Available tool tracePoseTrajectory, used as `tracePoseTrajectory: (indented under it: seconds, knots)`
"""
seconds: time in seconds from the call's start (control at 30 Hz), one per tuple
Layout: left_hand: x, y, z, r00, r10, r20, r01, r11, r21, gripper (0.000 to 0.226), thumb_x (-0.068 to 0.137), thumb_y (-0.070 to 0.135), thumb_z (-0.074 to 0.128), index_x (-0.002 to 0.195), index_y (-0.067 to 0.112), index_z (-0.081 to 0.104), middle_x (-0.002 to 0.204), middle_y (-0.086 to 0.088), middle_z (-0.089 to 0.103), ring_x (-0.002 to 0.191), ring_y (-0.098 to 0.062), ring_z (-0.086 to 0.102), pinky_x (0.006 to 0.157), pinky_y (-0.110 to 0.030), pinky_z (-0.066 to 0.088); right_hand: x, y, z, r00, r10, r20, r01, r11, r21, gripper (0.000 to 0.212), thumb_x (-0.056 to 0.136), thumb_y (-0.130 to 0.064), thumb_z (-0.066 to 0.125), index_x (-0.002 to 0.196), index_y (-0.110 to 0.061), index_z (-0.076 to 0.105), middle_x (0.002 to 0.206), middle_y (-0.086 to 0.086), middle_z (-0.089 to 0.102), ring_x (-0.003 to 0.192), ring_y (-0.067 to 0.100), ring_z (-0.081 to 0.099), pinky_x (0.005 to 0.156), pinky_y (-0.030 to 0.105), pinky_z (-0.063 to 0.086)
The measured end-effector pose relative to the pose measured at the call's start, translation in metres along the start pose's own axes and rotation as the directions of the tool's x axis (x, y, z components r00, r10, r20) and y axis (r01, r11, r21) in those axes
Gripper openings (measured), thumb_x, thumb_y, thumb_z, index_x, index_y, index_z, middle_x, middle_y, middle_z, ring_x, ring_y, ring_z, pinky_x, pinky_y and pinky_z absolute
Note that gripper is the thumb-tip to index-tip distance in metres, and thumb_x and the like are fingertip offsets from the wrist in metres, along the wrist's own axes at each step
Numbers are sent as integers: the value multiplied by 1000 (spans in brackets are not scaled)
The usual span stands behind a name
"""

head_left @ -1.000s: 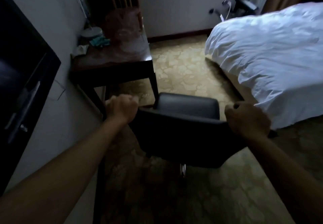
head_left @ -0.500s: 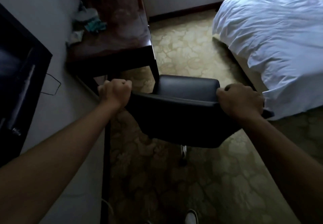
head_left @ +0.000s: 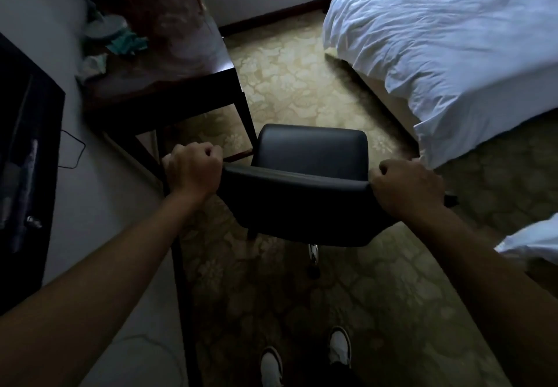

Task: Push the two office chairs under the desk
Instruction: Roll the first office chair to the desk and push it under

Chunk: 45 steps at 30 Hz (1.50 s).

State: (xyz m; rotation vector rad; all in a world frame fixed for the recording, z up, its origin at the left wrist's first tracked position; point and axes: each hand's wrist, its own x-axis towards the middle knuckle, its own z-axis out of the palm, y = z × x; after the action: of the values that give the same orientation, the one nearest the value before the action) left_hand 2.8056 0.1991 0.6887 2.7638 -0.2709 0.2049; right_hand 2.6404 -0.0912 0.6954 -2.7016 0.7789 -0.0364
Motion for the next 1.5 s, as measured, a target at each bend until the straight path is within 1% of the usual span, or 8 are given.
tracePoseTrajectory:
  seconds: [0.27, 0.43, 0.57, 0.8, 0.93, 1.03, 1.17, 1.5]
  knots:
    - [-10, 1, 8, 987, 25, -156, -53, 982, -179, 55, 83, 35, 27, 71, 5, 71, 76, -21, 67, 80, -38, 57, 84, -43, 39, -39, -1, -6, 980, 110, -167, -109, 994, 16, 31, 83, -36, 39, 59, -19, 47, 58, -3, 41, 59, 24, 45, 61, 33, 31]
    - [6, 6, 13, 982, 30, -186, -70, 974, -214, 61, 85, 40, 22, 71, 6, 71, 75, -22, 65, 79, -37, 57, 85, -41, 38, -23, -7, -16, 958, 133, -256, -119, 990, 70, 30, 84, -29, 44, 58, -15, 51, 57, 3, 47, 62, 30, 52, 64, 37, 41]
    - [15, 13, 11, 982, -13, -188, -30, 974, -223, 62, 82, 41, 20, 72, 6, 71, 77, -22, 66, 83, -38, 58, 84, -40, 38, 0, -8, -23, 965, 121, -231, -95, 988, 123, 30, 86, -28, 43, 62, -15, 53, 65, 10, 56, 66, 32, 56, 68, 41, 48]
    - [37, 37, 2, 988, -29, -151, -11, 967, -253, 43, 80, 28, 36, 71, 6, 71, 78, -21, 68, 82, -38, 59, 84, -42, 42, 28, -2, -22, 944, 88, -316, -43, 988, 148, 29, 83, -30, 41, 57, -18, 45, 56, 5, 50, 56, 27, 50, 59, 33, 37]
    - [40, 60, -1, 990, -52, -130, 15, 964, -265, 44, 78, 29, 34, 72, 8, 73, 79, -20, 70, 83, -36, 61, 86, -41, 41, 42, 12, -26, 914, 28, -404, 31, 990, 138, 26, 82, -29, 41, 58, -19, 41, 56, 4, 47, 54, 29, 48, 59, 32, 34]
    - [30, 80, 1, 989, -78, -127, 43, 965, -257, 47, 77, 32, 33, 72, 9, 73, 83, -20, 71, 85, -37, 62, 85, -40, 42, 52, 31, -32, 913, -8, -408, 73, 987, 143, 25, 82, -27, 43, 58, -19, 41, 54, 3, 43, 54, 31, 51, 58, 32, 35]
    - [24, 118, 10, 983, -149, -104, 118, 959, -256, 45, 77, 34, 34, 69, 10, 72, 81, -19, 71, 83, -37, 62, 81, -40, 43, 79, 62, -44, 919, -35, -394, 94, 987, 131, 23, 85, -25, 47, 63, -16, 49, 63, 16, 59, 62, 38, 58, 61, 39, 47]
    - [50, 204, 52, 952, -287, -106, 258, 940, -224, 45, 74, 31, 32, 71, 8, 71, 83, -22, 71, 87, -39, 62, 82, -39, 40, 185, 125, -77, 949, -131, -288, 151, 987, 51, 26, 84, -31, 45, 67, -13, 53, 74, 18, 67, 71, 41, 62, 67, 43, 50]
